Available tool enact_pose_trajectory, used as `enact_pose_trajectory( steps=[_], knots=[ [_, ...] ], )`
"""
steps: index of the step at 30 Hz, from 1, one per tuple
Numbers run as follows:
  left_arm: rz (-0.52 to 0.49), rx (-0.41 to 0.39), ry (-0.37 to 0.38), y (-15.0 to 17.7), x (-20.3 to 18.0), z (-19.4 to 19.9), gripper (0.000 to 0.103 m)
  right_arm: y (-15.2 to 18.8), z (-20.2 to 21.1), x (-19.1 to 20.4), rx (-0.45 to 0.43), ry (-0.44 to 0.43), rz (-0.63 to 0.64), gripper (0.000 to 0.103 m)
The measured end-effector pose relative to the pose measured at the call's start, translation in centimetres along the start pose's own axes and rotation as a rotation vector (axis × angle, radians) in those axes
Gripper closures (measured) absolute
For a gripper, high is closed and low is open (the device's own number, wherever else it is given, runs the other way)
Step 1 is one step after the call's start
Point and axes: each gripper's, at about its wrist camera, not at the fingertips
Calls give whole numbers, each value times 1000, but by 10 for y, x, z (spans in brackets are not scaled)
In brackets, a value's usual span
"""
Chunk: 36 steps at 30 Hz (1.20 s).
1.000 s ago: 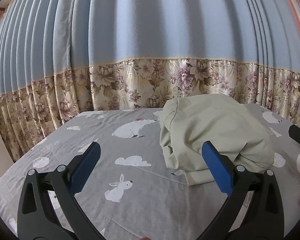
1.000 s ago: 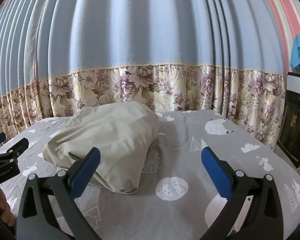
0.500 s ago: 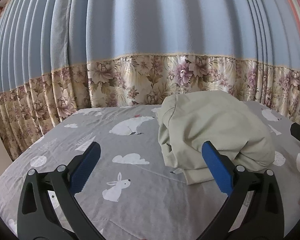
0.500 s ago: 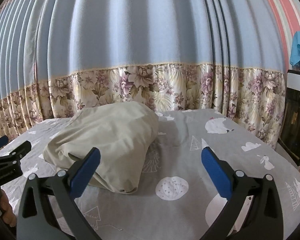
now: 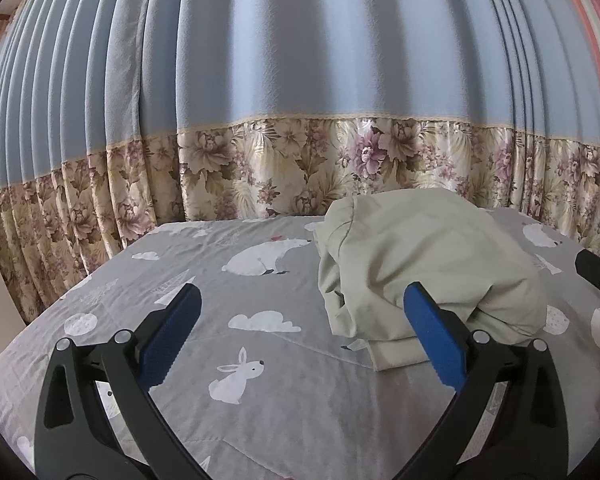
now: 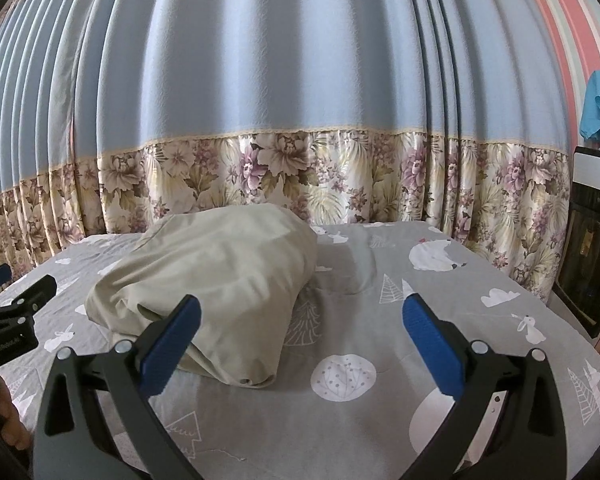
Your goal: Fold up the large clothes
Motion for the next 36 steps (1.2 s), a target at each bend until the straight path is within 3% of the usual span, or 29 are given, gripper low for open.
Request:
enact_pose_trajectory(
  steps=[36],
  knots=[
    [18,12,-12,1,1,-4,3,-2,3,0,-9,4,-2,2]
  ],
)
Point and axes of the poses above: each gripper's, at about its wrist camera, not at the fingertips, and z roughly against the way its jaws point, x to its left, y to its underside, and after that the axes turned 11 degrees about x, right-handed
